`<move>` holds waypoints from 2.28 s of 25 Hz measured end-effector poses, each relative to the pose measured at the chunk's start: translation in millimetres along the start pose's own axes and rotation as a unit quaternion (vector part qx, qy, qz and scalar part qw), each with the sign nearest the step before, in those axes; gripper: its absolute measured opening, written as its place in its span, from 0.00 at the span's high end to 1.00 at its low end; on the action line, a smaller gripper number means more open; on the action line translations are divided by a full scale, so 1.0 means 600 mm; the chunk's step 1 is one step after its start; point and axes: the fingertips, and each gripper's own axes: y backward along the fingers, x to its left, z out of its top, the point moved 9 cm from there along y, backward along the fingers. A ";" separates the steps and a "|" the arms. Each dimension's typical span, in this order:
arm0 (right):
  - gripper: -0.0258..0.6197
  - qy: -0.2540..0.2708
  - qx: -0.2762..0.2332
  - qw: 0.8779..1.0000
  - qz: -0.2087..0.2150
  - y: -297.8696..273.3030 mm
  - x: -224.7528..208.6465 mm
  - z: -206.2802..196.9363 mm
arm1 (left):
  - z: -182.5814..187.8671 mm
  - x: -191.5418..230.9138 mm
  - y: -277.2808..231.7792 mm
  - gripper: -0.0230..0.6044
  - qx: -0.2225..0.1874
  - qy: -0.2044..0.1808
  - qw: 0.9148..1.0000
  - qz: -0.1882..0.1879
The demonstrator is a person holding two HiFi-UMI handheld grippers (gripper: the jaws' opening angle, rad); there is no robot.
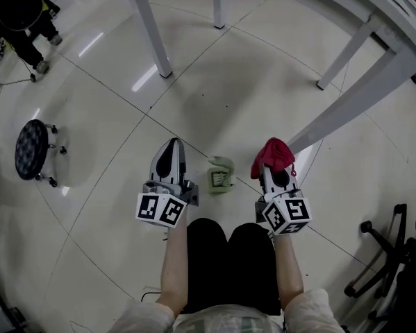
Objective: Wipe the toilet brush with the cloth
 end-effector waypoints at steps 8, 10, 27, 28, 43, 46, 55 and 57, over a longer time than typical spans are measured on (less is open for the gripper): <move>0.91 -0.006 -0.025 1.000 -0.007 -0.030 0.046 0.079 | 0.045 0.013 0.029 0.95 -0.003 -0.018 0.997 0.076; 0.91 0.000 -0.025 1.000 -0.011 -0.033 0.074 0.155 | 0.108 -0.009 0.021 0.95 0.006 -0.029 0.995 0.092; 0.91 0.028 -0.014 0.999 -0.006 0.233 0.454 0.945 | 0.934 -0.385 0.019 0.95 0.002 -0.042 0.998 0.053; 0.91 0.028 -0.017 0.999 -0.005 0.250 0.468 0.949 | 0.944 -0.390 0.036 0.95 -0.004 -0.037 0.998 0.055; 0.91 0.053 -0.001 0.998 0.020 0.789 0.589 0.826 | 0.933 -0.689 0.506 0.95 -0.013 -0.044 0.998 0.033; 0.91 0.050 0.003 0.998 0.022 0.875 0.609 0.807 | 0.934 -0.735 0.584 0.95 -0.006 -0.049 0.998 0.028; 0.91 0.051 -0.016 0.998 0.018 0.963 0.722 0.815 | 0.997 -0.778 0.678 0.95 -0.023 -0.043 0.999 -0.013; 0.91 0.062 -0.019 0.998 0.024 0.974 0.752 0.810 | 1.006 -0.777 0.695 0.95 -0.021 -0.047 0.999 -0.019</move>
